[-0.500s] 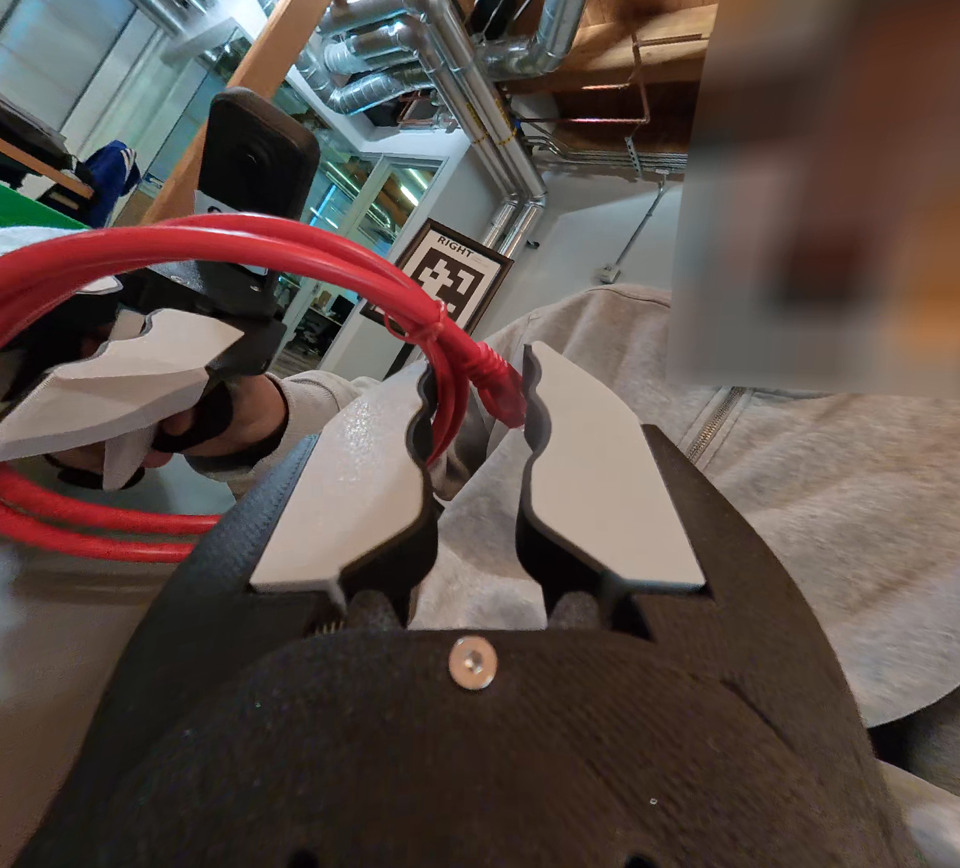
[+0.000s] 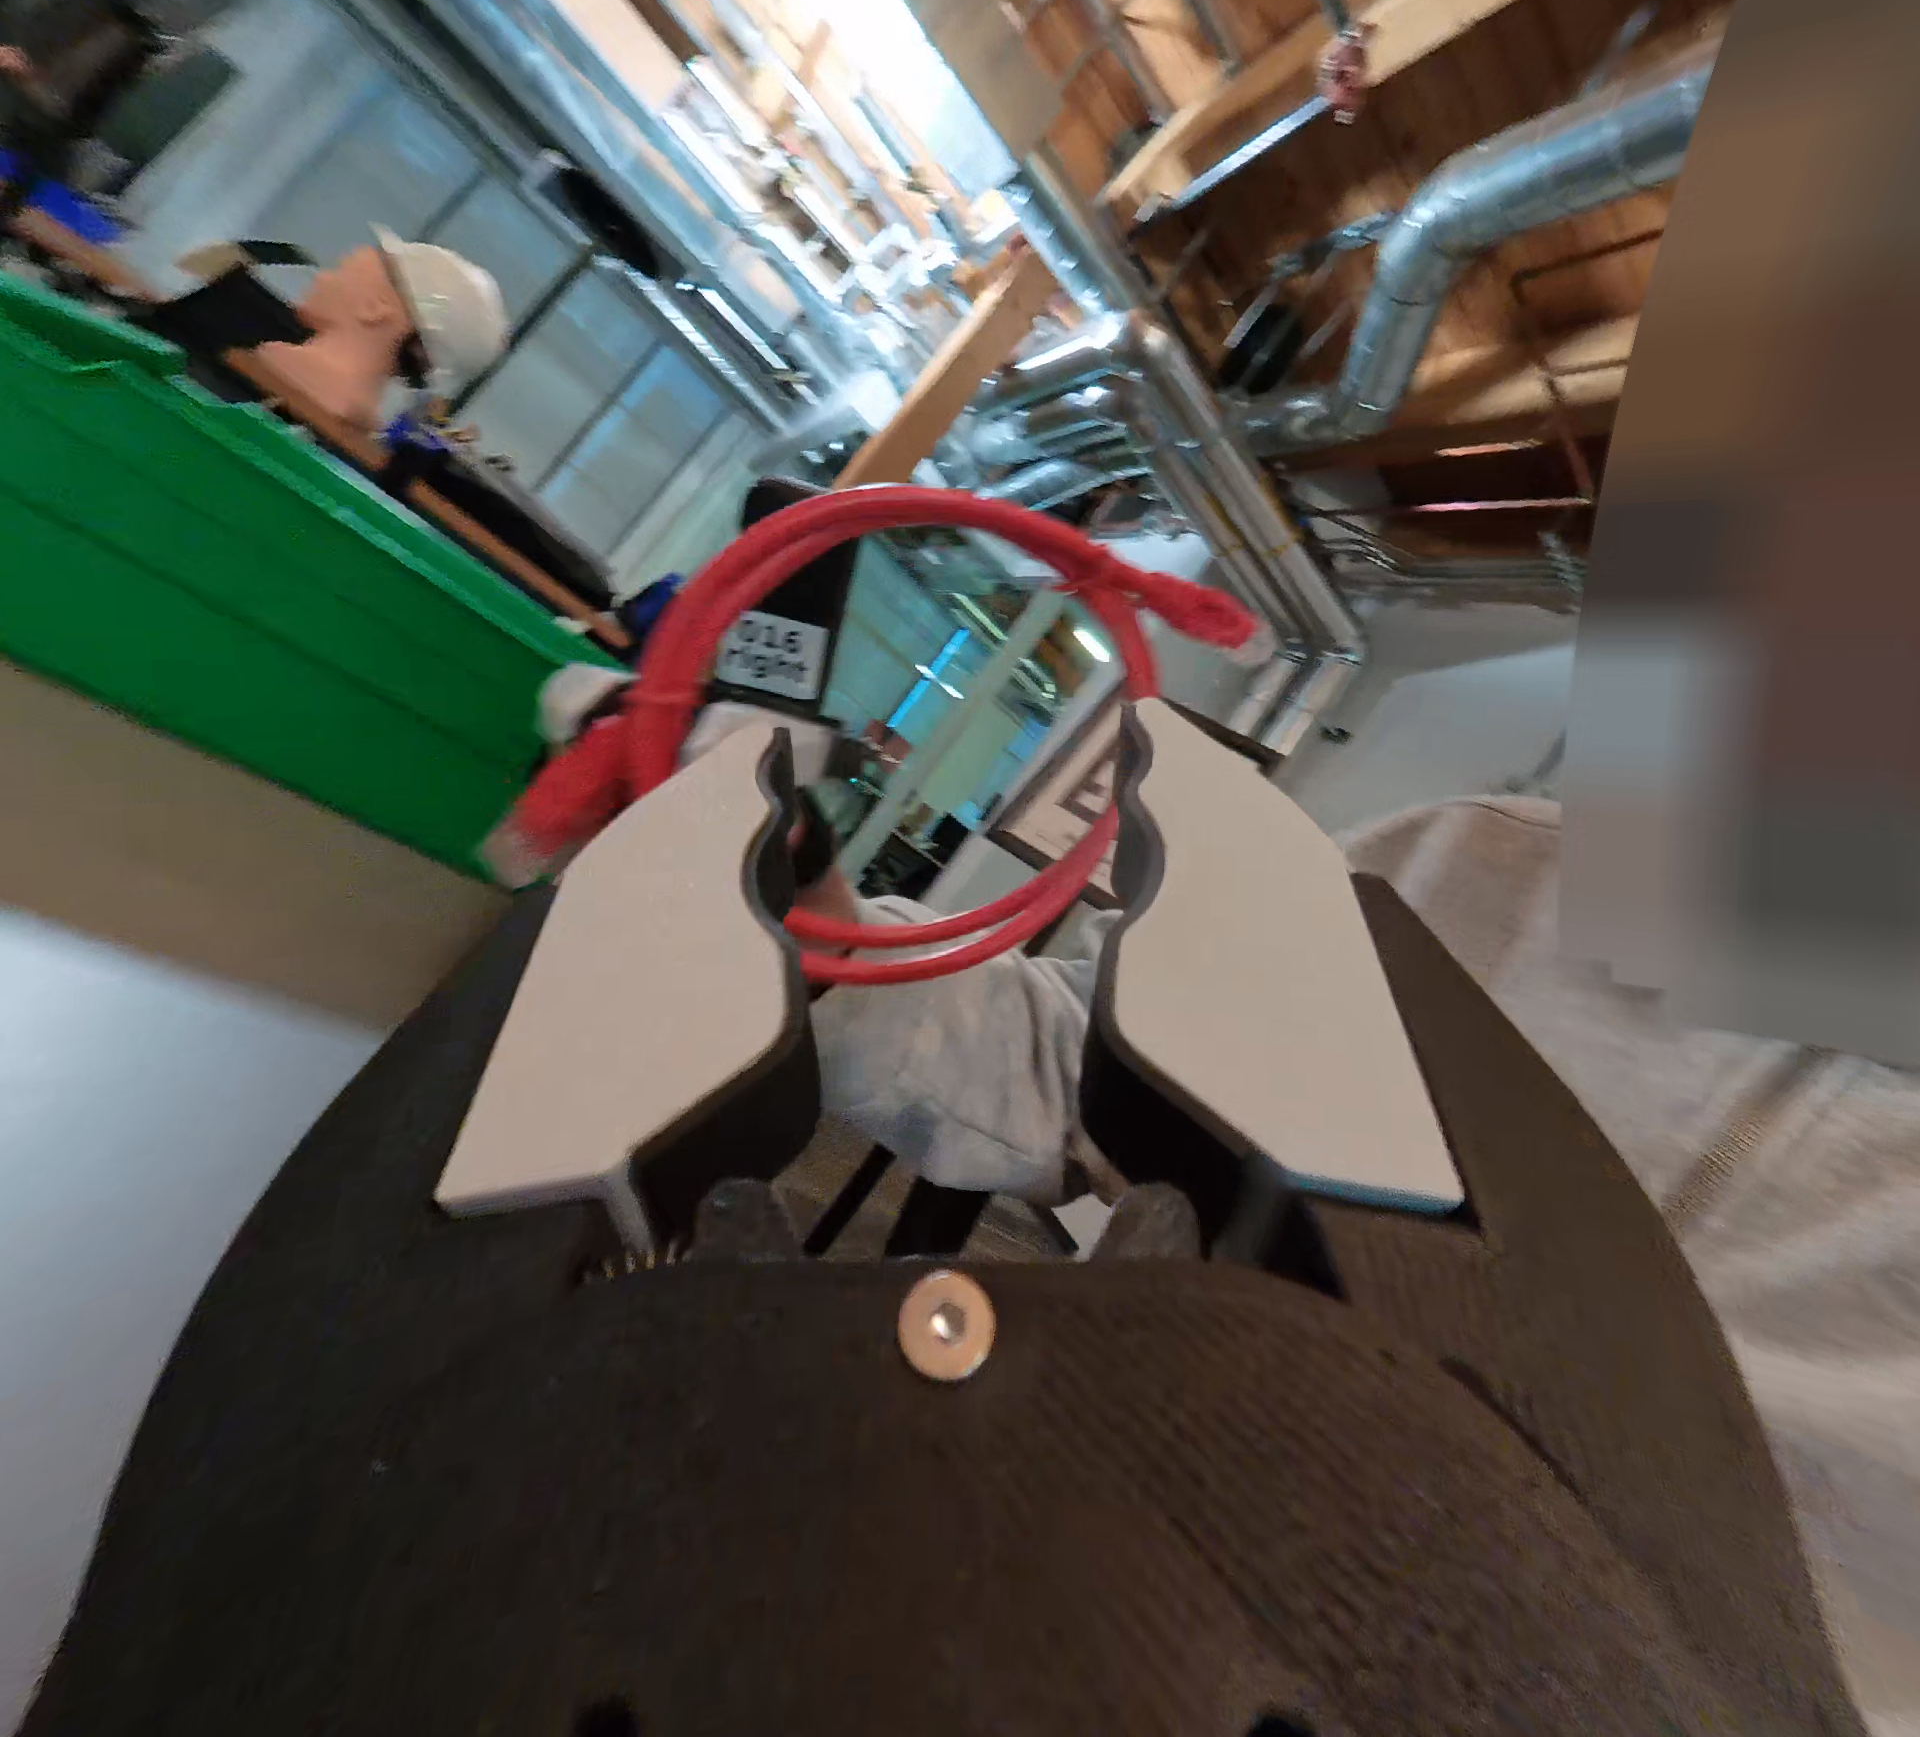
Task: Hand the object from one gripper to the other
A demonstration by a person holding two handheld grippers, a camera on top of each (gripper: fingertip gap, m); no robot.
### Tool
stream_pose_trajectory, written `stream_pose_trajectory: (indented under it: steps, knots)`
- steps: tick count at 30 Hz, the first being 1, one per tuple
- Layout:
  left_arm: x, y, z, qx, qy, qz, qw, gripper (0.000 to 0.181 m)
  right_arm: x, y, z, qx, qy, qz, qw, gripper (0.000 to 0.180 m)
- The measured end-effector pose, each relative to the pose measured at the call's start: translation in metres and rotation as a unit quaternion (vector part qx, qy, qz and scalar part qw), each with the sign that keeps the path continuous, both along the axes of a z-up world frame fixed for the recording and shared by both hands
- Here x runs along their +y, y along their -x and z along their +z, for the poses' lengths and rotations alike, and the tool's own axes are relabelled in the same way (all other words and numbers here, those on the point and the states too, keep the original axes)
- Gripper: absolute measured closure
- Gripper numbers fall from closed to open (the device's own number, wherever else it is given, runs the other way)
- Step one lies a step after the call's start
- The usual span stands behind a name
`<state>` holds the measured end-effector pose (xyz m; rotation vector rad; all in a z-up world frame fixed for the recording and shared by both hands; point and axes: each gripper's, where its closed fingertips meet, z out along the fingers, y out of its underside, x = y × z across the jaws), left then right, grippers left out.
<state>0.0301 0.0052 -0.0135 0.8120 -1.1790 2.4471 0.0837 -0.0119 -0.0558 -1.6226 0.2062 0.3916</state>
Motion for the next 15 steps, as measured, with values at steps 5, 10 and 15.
stream_pose_trajectory:
  steps: [5,10,15]
  knots:
    - [-0.006,-0.010,-0.021,0.069,-0.018,-0.025,0.997,0.134,-0.005,0.001,0.015,0.037,-0.053,0.014,0.998,0.159]
    - [-0.034,-0.005,-0.046,0.152,-0.032,-0.113,0.981,0.134,-0.005,0.000,0.017,0.023,-0.056,0.006,0.998,0.160]
    - [-0.048,0.003,-0.044,0.145,-0.034,-0.143,0.979,0.162,-0.004,0.001,0.014,-0.004,-0.043,0.001,0.999,0.159]
